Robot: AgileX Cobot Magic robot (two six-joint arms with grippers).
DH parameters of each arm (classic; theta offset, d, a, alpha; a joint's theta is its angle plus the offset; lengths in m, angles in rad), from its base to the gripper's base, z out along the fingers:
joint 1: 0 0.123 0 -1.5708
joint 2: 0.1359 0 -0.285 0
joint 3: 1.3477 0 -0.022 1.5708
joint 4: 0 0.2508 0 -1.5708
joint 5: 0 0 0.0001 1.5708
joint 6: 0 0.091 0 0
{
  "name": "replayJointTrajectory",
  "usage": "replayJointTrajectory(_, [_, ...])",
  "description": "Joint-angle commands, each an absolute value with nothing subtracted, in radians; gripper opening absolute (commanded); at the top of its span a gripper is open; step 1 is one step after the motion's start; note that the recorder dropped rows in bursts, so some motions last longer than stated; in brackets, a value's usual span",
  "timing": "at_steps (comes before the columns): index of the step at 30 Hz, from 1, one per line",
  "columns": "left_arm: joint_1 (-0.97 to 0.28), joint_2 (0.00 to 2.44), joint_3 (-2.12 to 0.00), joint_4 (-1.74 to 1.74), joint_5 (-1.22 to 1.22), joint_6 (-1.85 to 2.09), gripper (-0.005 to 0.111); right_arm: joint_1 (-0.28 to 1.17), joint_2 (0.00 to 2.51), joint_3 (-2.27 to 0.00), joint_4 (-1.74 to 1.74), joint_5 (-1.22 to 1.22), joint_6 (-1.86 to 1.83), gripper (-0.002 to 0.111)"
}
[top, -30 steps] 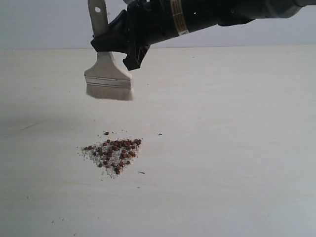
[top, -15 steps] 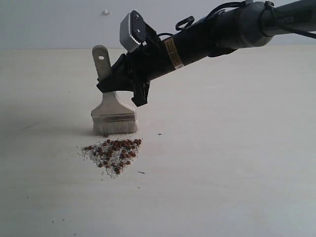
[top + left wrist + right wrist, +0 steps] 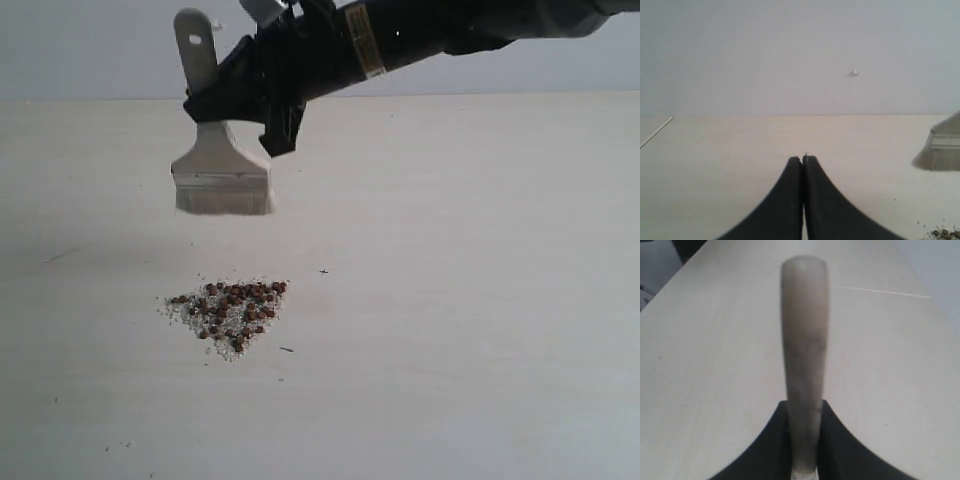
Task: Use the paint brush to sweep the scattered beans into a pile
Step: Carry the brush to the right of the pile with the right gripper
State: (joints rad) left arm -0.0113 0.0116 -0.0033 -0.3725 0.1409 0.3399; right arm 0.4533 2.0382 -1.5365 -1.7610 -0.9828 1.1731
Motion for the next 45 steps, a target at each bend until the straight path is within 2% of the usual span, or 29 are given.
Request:
replayJointTrajectory(1, [-0.016,0.006,0.000,-0.377,0.140,0.337,0.000,0.454,1.949,-1.542,-1.744,-0.775,1.410,0.000])
replayJointTrajectory(8, [-0.016,0.006,0.000,-0.377,0.140,0.337,0.000,0.452,1.853,-1.534,-1.744,-0.557,1.828,0.000])
replayJointTrajectory(12, [-0.016,0.006,0.000,-0.377,0.140,0.337,0.000,0.452,1.779,-1.370,-1.744,-0.234,1.865,0.000])
replayJointTrajectory(14, [-0.016,0.006,0.000,-0.377,0.140,0.337,0.000,0.452,1.712,-1.211,-1.744,-0.039,1.896,0.000])
replayJointTrajectory(22, [-0.016,0.006,0.000,-0.377,0.140,0.337,0.000,0.452,1.546,-0.935,-1.743,0.097,1.873,0.000])
replayJointTrajectory(25, [-0.016,0.006,0.000,-0.377,0.140,0.337,0.000,0.452,1.499,-0.856,-1.685,0.350,1.681,0.000])
replayJointTrajectory(29, [-0.016,0.006,0.000,-0.377,0.140,0.337,0.000,0.452,1.495,-0.889,-1.276,0.703,1.181,0.000])
replayJointTrajectory(31, [-0.016,0.006,0.000,-0.377,0.140,0.337,0.000,0.452,1.507,-0.944,-1.024,0.804,0.848,0.000])
replayJointTrajectory(35, [-0.016,0.006,0.000,-0.377,0.140,0.337,0.000,0.452,1.520,-1.057,-0.398,0.895,0.306,0.000])
replayJointTrajectory(36, [-0.016,0.006,0.000,-0.377,0.140,0.337,0.000,0.452,1.525,-1.087,-0.134,0.898,0.116,0.000])
replayJointTrajectory(38, [-0.016,0.006,0.000,-0.377,0.140,0.337,0.000,0.452,1.528,-1.110,0.088,0.898,-0.051,0.000])
replayJointTrajectory(41, [-0.016,0.006,0.000,-0.377,0.140,0.337,0.000,0.444,1.546,-1.130,0.309,0.907,-0.169,0.000])
replayJointTrajectory(45, [-0.016,0.006,0.000,-0.377,0.140,0.337,0.000,0.376,1.588,-1.135,0.427,0.901,-0.215,0.000])
